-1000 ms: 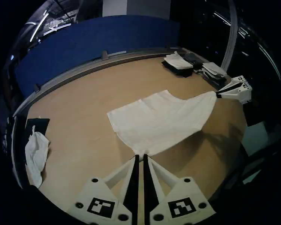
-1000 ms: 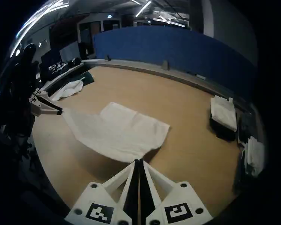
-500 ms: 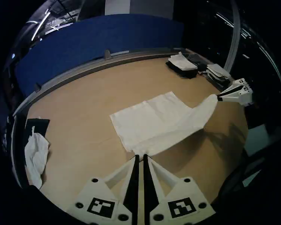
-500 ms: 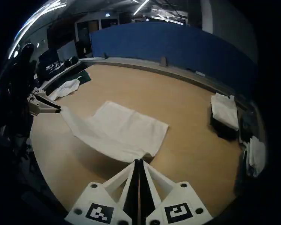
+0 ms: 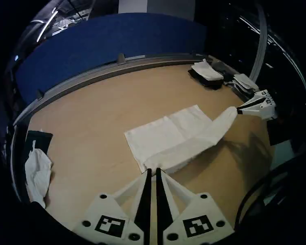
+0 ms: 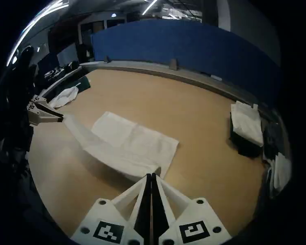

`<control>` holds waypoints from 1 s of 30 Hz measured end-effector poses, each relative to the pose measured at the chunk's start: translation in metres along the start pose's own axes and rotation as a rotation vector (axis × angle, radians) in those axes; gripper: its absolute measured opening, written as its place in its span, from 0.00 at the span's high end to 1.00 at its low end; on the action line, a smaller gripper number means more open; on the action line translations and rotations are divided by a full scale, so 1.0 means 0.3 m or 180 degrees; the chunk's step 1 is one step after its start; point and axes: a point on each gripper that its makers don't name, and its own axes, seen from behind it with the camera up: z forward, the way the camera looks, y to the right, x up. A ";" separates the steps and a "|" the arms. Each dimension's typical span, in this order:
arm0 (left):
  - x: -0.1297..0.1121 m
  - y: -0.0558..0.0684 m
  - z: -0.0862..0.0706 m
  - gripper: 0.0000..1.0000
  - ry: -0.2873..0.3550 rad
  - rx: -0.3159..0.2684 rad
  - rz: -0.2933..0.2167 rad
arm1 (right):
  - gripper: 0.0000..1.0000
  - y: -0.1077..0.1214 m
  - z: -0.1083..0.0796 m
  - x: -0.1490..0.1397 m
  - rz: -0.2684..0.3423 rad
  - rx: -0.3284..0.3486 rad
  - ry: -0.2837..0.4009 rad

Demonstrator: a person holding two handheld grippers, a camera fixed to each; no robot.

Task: Fold towel

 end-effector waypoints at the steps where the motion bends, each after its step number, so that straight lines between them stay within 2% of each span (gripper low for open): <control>1: 0.002 -0.005 0.007 0.93 -0.0002 0.0004 -0.0007 | 0.99 0.004 0.008 0.001 0.0006 -0.0003 -0.0006; 18: 0.043 -0.079 0.157 0.93 -0.0016 0.0056 0.0006 | 0.99 0.065 0.144 0.020 0.0099 -0.0056 -0.0123; 23: 0.060 -0.096 0.205 0.93 -0.0028 0.0036 0.0072 | 0.99 0.090 0.180 0.011 0.0173 -0.0080 -0.0178; 30: 0.061 -0.100 0.255 0.93 -0.0072 -0.0021 0.0209 | 0.99 0.112 0.208 0.005 0.0225 -0.0112 -0.0231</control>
